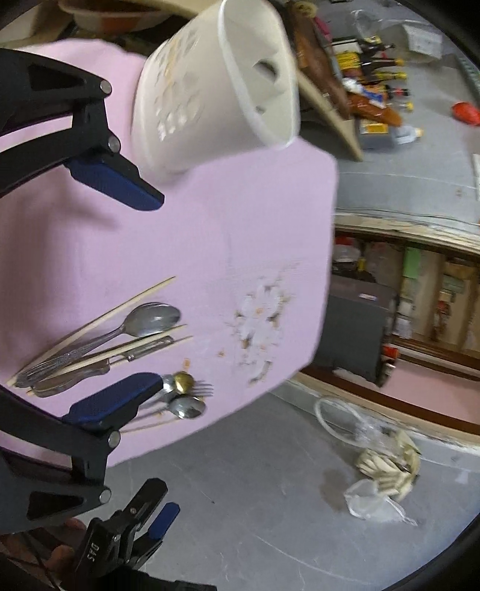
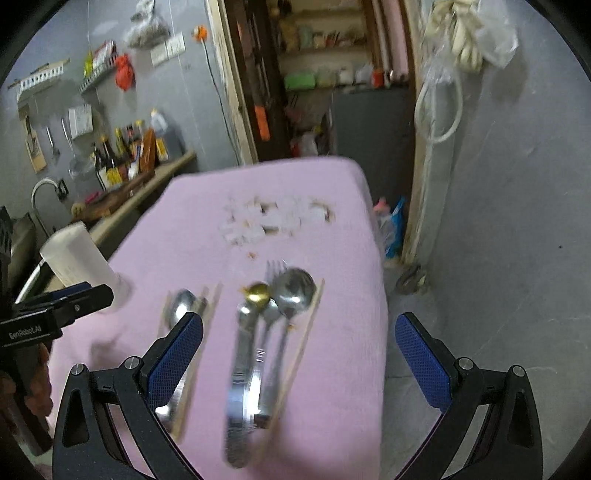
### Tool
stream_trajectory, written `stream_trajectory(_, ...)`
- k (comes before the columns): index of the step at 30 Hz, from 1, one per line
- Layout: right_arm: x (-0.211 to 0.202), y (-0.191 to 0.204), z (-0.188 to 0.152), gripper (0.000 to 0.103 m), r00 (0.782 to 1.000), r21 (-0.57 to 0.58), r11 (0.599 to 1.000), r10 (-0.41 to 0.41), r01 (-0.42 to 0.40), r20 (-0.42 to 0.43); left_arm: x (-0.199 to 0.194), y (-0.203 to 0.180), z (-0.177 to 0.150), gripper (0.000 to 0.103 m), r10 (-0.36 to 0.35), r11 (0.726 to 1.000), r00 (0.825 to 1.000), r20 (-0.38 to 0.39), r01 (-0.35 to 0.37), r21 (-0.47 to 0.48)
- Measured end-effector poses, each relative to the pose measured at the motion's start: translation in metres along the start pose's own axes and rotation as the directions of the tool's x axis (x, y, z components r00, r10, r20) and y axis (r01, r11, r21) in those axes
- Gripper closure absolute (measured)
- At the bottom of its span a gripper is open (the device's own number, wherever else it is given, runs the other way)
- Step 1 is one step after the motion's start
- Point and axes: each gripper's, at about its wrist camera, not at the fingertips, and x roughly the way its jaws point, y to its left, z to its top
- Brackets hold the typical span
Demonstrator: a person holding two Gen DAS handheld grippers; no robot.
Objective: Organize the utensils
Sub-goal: 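Lower the left tool onto a wooden chopstick and close it while the right tool grasps another chopstick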
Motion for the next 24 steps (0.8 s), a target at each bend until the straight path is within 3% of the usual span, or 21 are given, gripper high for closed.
stream_trajectory(4,0.033,-0.015,-0.001,0.002,0.996,-0.002,0.997,0.073,-0.073,-0.044,0.026,-0.003,-0.008,0.033,-0.017,0.999,0.997,-0.082,0.014,-0.029)
stream_trajectory(5,0.040,-0.018,-0.001,0.006,0.994,0.003,0.996,0.088,-0.088,-0.059,0.031,-0.005,-0.010,0.034,-0.017,0.999,0.995,-0.098,0.014,-0.032)
stream_trajectory(9,0.070,-0.022,0.000,0.046,0.986,0.017,0.994,0.111,-0.110,-0.127,0.047,-0.009,-0.017,0.050,-0.017,0.999,0.987,-0.157,0.010,-0.047)
stream_trajectory(12,0.084,-0.021,-0.001,0.057,0.981,0.021,0.995,0.095,-0.093,-0.172,0.055,-0.010,-0.020,0.056,-0.019,0.998,0.982,-0.186,0.006,-0.070)
stream_trajectory(15,0.091,-0.014,-0.003,0.063,0.978,0.015,0.998,0.062,-0.060,-0.197,0.058,-0.014,-0.021,0.057,-0.002,0.998,0.983,-0.185,-0.009,-0.057)
stream_trajectory(20,0.096,-0.004,-0.001,0.063,0.973,0.006,1.000,0.007,-0.006,-0.232,0.065,-0.017,-0.016,0.074,0.056,0.998,0.978,-0.201,-0.063,-0.029)
stream_trajectory(24,0.095,-0.001,-0.001,0.063,0.966,0.013,1.000,-0.024,0.029,-0.258,0.068,-0.017,-0.012,0.078,0.086,0.996,0.968,-0.234,-0.088,0.003)
